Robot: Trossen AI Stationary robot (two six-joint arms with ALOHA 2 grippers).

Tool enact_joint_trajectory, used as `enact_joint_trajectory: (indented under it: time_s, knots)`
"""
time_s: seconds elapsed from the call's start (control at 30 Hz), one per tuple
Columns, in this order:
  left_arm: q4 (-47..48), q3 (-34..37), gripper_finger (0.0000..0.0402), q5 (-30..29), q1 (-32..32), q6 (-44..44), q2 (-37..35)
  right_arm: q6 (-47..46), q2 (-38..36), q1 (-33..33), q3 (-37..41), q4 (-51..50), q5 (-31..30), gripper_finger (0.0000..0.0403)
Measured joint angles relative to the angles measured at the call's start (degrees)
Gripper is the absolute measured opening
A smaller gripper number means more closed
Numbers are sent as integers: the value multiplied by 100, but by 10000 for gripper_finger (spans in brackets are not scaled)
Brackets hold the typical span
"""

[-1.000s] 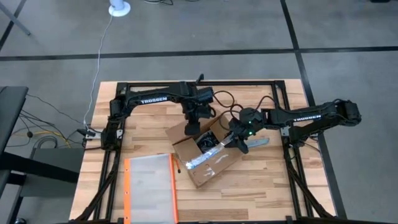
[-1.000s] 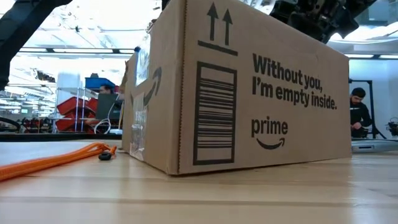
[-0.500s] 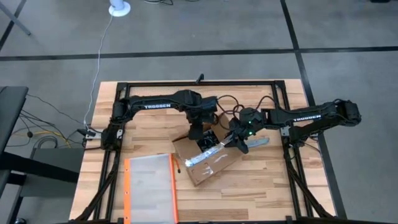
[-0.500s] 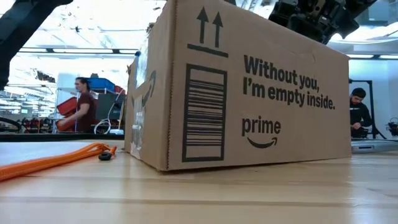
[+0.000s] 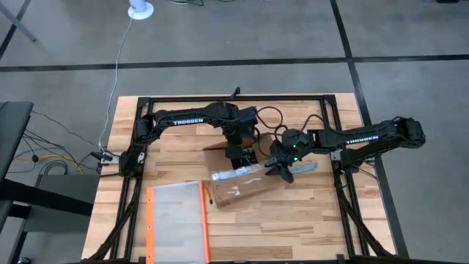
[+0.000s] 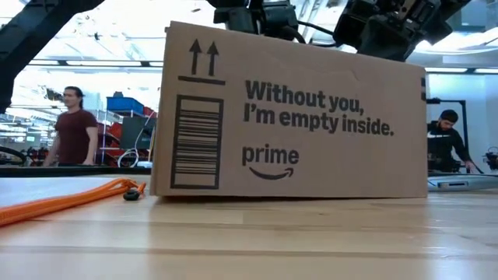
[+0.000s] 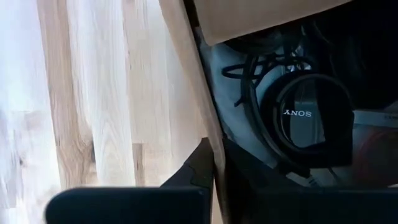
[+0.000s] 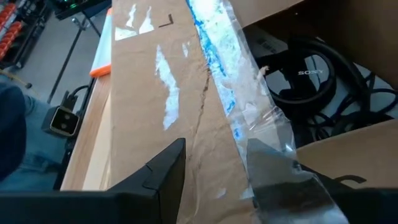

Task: Unpack boxes
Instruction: Open the cardboard box with the silver cutter

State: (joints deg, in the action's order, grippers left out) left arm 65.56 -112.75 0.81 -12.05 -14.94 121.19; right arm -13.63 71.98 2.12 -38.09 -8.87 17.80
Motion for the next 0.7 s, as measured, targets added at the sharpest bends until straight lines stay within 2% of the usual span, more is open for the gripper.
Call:
enact_joint_trajectory:
  time_s: [0.13,0.27,0.47,0.53,0.7]
  knots:
    - [66,-2,4,-16,60,-96,0,-36,9,232,-28,319,0,140]
    - [69,-4,4,-59,82,-160,0,360,209,406,-257,-153,-12,136]
    - [168,-5,4,-52,64,-211,-2,598,441,535,-648,-326,-101,137]
    - [162,-13,4,21,59,-295,-2,790,476,576,-952,-581,-260,137]
    - [455,-9,4,183,75,-367,-117,1383,486,687,-1802,-2028,-429,138]
